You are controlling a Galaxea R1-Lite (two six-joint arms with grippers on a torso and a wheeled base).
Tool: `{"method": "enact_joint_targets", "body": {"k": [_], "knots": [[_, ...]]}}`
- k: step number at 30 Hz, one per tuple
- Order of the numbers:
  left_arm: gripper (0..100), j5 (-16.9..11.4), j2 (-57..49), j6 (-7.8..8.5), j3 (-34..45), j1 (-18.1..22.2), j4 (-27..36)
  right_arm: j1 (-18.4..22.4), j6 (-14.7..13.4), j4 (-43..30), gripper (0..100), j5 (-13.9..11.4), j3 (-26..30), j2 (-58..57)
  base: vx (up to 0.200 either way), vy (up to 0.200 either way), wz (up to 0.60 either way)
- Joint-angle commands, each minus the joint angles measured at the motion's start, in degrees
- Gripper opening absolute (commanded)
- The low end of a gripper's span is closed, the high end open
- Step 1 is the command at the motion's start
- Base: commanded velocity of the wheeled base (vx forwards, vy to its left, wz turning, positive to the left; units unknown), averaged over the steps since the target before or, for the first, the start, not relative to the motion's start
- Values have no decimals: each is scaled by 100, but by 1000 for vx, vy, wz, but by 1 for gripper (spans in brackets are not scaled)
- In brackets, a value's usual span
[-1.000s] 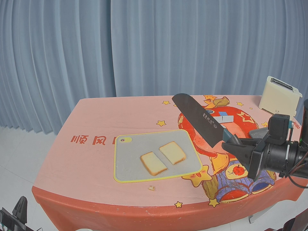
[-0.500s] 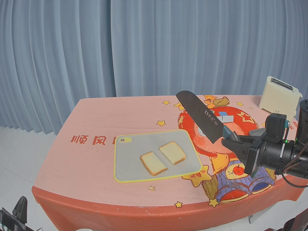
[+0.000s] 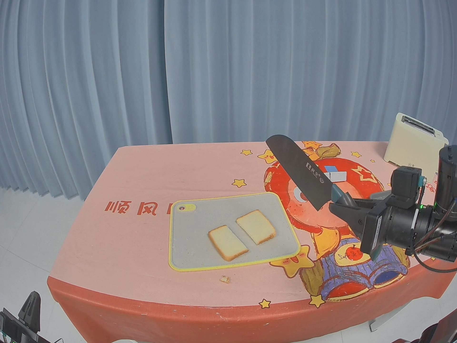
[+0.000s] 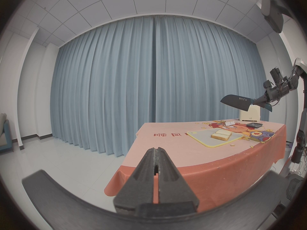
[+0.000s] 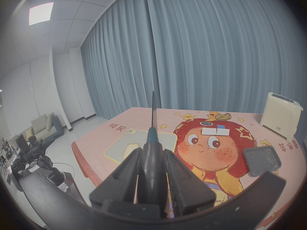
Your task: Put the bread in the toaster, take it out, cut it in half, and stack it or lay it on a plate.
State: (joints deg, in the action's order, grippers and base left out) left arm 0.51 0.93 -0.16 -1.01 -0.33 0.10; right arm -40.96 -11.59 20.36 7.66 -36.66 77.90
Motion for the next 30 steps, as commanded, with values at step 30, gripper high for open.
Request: {"method": "enact_joint_targets", "body": {"k": [30], "knots": [[0,2,30,-2,101,-2,-1,580,166,-14,0,8,27,94,0,0,0]]}}
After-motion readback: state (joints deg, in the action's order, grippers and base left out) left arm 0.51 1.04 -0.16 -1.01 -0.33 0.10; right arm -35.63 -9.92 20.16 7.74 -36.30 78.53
